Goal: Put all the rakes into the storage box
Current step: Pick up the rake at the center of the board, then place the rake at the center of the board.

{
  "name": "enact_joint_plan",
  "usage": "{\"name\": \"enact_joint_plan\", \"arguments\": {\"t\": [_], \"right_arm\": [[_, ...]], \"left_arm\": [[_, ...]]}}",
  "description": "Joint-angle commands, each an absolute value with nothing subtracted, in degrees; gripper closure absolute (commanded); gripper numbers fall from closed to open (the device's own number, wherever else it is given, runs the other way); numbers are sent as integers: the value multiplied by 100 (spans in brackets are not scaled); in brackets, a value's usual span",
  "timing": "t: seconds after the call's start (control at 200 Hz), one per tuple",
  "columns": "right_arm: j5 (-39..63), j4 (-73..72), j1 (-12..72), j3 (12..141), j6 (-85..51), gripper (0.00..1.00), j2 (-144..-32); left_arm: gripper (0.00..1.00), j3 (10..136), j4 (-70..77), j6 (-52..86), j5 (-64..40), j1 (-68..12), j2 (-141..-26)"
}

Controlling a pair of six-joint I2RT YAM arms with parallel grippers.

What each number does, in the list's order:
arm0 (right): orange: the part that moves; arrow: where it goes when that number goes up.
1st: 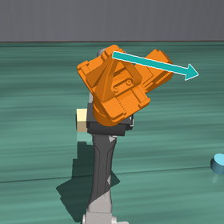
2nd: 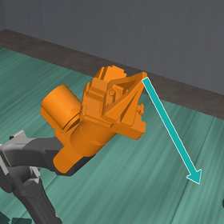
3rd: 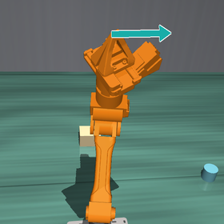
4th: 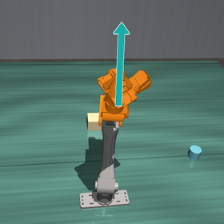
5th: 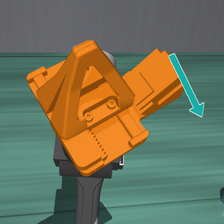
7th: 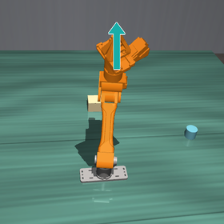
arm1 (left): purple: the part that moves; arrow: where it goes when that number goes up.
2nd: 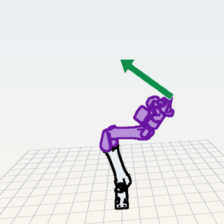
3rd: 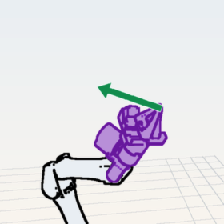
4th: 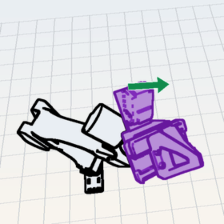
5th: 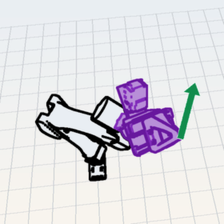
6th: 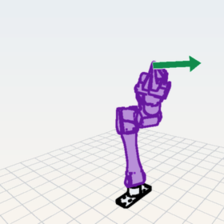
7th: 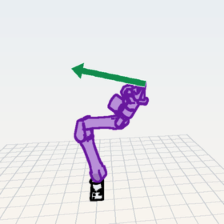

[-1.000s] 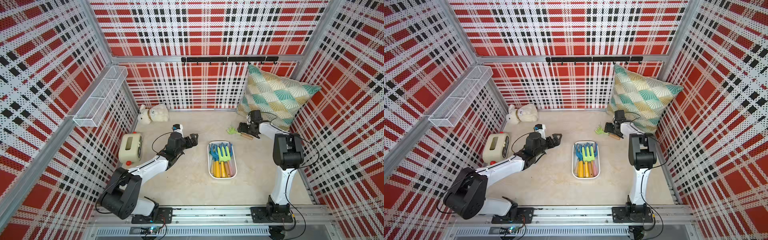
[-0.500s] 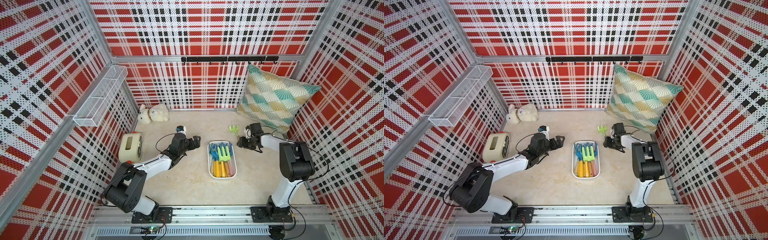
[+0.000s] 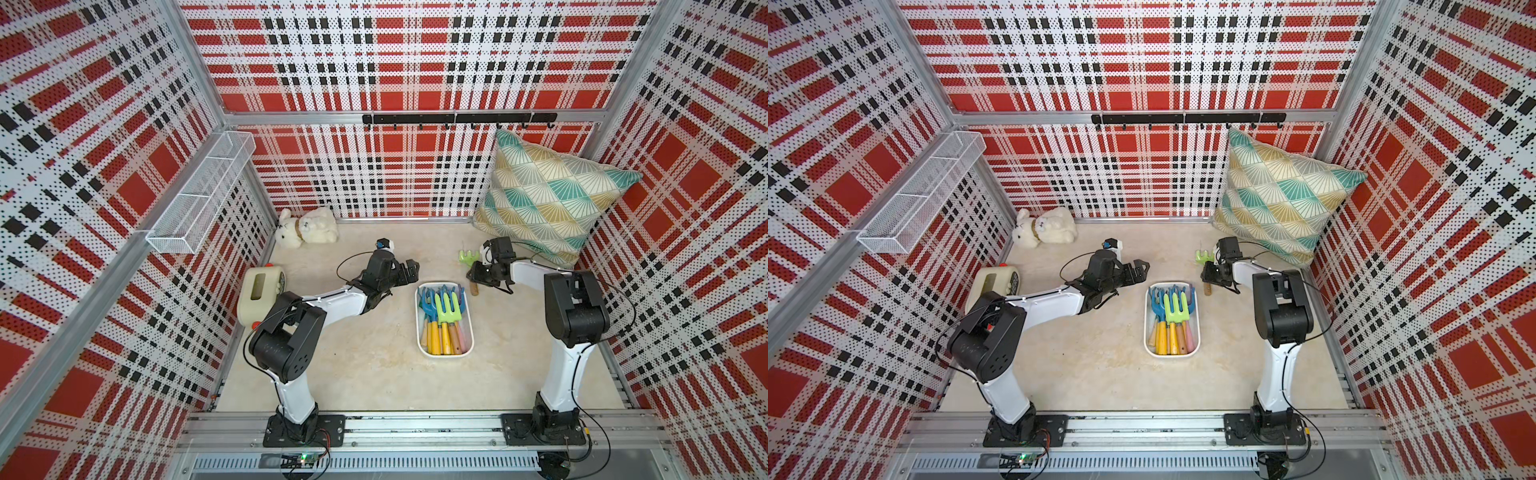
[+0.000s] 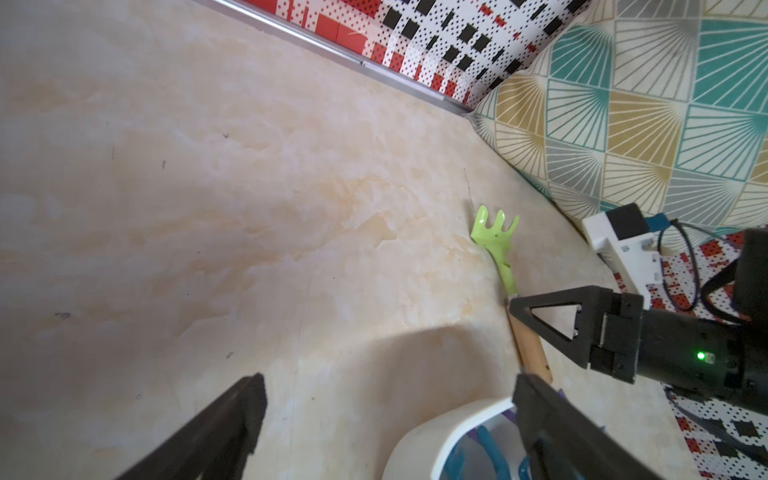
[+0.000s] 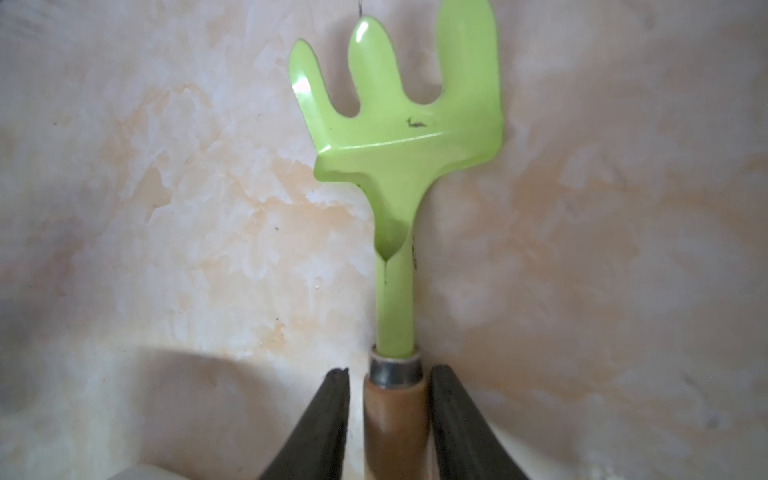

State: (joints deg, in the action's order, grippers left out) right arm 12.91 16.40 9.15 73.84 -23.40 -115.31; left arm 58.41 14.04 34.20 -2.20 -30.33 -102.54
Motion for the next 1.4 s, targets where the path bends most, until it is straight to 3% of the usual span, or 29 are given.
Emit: {"name": "enact_joint_plan", "arguments": {"t": [0.0,0.301,0.551,0.912,1.152,1.393], "right_arm": [[611,2218,1104,7602,-2330,67,-11790],[504,2336,1216,7888,-2435,93,-11695],[764,2050,1261,8058,-2592,100,-11235],[1174,1970,1665,7878,-2755,100,-10210],[1337,1547,3023,7152,-3124,100,-9522],[632,1216,4885,6864,-3828,98,-9752]], "left_arm": [[1,5730,1486,3386,-257,-3052,-10233],[1,5307,1554,3406,-292,-2963,-9678],[1,4765,1619,3463,-256,-2815,-8916],[1,4177,1596,3539,-290,-2604,-8020],[1,3589,1492,3747,-181,-2498,-7030],[0,2835,773,4010,271,-2399,-5486]]}}
